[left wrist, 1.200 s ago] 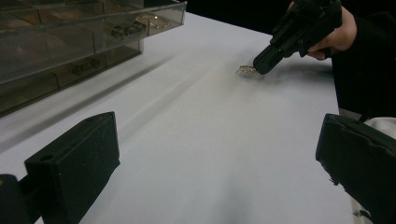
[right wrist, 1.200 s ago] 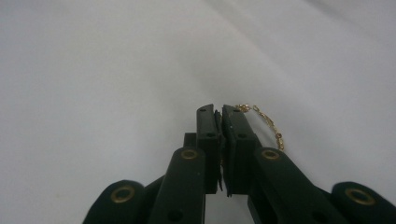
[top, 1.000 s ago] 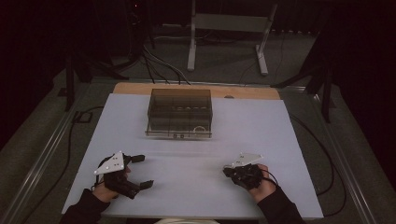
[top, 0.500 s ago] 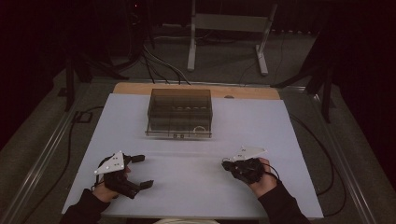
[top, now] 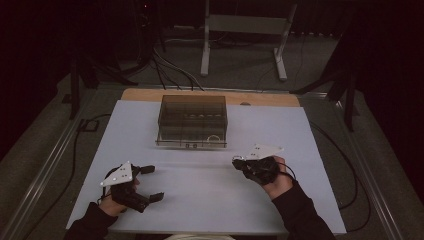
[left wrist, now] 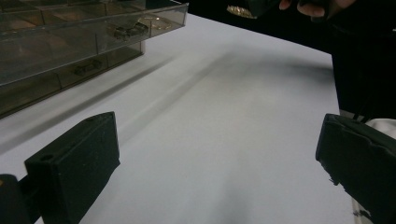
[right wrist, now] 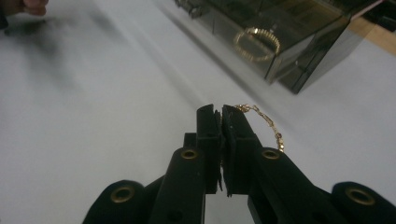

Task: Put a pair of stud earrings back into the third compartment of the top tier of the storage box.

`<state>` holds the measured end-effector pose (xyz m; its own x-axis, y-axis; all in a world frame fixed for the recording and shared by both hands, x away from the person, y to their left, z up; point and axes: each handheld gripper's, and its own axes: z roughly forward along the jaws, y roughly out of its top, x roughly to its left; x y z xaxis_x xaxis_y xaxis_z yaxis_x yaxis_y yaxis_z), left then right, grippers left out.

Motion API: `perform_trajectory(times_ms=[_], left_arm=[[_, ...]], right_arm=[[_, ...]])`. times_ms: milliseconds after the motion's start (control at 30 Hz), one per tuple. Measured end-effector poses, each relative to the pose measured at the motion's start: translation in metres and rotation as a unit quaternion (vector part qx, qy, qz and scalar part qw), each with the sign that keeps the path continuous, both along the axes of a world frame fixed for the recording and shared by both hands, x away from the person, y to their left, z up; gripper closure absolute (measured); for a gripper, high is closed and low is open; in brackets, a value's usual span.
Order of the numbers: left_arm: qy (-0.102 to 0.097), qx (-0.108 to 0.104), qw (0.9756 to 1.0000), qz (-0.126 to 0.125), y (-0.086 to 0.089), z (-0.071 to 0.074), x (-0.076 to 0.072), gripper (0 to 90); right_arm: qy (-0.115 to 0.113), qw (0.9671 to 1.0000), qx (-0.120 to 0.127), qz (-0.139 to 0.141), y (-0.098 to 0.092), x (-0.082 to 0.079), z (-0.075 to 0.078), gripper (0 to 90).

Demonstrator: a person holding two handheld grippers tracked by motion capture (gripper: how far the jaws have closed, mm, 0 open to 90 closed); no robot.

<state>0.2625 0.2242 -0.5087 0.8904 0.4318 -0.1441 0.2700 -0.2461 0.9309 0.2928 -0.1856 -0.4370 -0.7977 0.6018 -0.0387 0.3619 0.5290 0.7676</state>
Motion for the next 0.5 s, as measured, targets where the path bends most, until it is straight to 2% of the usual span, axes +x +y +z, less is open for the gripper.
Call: perform_trajectory(times_ms=[500], left_arm=[[-0.001,-0.001,1.0,0.001,0.0,0.0,0.001,0.5]], right_arm=[[-0.034,0.9993,0.012,0.003,0.012,0.024,0.03,86.9]])
